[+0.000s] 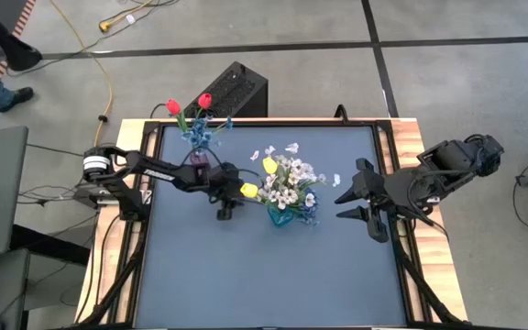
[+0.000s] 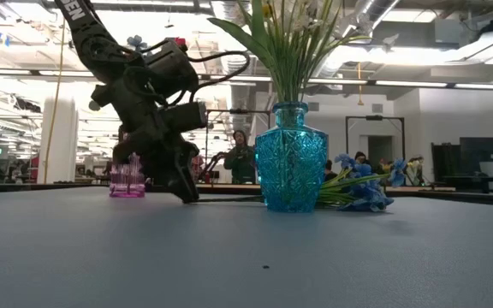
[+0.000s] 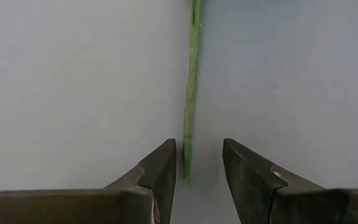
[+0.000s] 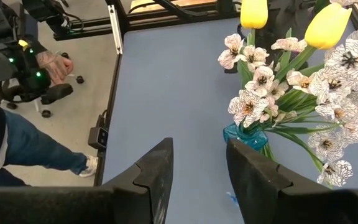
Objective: Sort flowers into vase by color
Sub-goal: Put the blue flower into the violet vase
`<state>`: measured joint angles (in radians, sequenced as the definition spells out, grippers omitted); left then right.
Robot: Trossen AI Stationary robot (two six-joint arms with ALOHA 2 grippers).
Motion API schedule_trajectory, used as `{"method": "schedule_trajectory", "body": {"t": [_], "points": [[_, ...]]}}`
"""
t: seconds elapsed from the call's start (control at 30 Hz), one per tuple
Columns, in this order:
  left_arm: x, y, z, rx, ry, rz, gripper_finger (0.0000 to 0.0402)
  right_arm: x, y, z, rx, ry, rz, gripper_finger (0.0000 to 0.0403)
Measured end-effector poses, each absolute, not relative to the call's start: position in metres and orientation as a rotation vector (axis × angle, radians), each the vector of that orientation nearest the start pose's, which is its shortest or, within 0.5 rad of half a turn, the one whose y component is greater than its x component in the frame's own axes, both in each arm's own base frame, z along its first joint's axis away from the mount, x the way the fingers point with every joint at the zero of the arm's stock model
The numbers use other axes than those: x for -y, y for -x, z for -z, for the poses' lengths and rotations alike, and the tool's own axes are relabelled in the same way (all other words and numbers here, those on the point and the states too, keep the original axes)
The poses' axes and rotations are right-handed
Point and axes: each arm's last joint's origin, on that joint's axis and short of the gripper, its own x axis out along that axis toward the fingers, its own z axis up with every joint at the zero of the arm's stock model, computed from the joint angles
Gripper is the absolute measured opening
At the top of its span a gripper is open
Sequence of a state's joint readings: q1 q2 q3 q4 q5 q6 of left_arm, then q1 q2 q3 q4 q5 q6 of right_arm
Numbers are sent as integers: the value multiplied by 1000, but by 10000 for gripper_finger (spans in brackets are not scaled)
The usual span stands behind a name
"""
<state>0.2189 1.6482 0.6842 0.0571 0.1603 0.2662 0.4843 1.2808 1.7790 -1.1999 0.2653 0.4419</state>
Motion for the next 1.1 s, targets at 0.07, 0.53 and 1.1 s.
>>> {"method": "schedule_trajectory", "body": {"t": [0.07,0.53,1.1], "points": [[-57,-284,-122,-895,-106,41,122,-88,-184,-464,-683,-169,-61,175],[-47,-285,-108,-1006,-104,30,8,-93,-182,-464,-688,-156,-85,175],[-50,-270,-209,-921,-100,-296,0,-95,-181,-464,-683,-120,-102,175]]}}
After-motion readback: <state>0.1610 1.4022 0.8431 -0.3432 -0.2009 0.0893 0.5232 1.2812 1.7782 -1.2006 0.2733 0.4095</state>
